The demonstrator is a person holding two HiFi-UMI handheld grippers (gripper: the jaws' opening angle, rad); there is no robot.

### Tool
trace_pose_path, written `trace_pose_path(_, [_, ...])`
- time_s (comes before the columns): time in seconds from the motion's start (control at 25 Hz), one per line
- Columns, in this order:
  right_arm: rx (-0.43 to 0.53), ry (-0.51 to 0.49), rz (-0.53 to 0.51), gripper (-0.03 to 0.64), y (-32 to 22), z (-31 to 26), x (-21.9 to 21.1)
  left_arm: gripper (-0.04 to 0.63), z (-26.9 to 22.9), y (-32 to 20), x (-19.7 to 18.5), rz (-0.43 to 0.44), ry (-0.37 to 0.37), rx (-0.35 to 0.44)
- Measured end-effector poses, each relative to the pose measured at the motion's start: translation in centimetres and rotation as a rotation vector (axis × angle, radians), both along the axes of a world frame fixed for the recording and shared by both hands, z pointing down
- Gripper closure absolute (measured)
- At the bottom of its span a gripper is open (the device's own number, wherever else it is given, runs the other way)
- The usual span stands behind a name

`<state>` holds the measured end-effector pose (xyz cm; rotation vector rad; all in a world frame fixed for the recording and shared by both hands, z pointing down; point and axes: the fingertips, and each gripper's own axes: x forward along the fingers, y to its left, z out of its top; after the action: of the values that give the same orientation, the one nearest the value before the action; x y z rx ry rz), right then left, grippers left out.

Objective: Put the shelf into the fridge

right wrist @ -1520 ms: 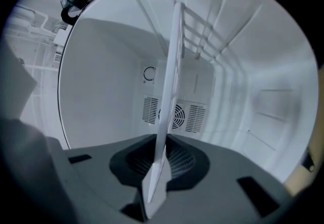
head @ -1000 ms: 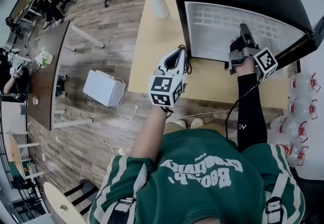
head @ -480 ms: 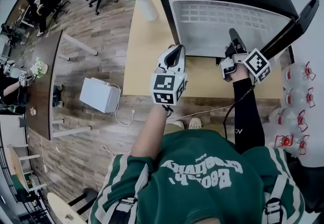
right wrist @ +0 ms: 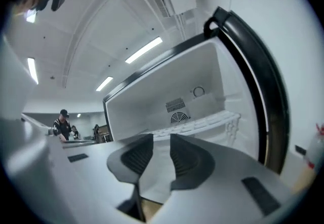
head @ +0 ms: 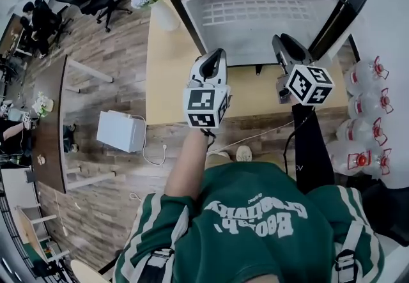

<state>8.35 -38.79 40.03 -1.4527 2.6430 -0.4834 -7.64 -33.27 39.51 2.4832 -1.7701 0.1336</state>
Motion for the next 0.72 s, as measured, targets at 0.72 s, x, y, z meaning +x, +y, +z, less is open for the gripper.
trace_pose_path(0.72, [0.208,0.266,-0.007,0.465,6.8,-3.4,0.9,0.595,-4.1,2.5,3.5,0.04,-0.037,0.094])
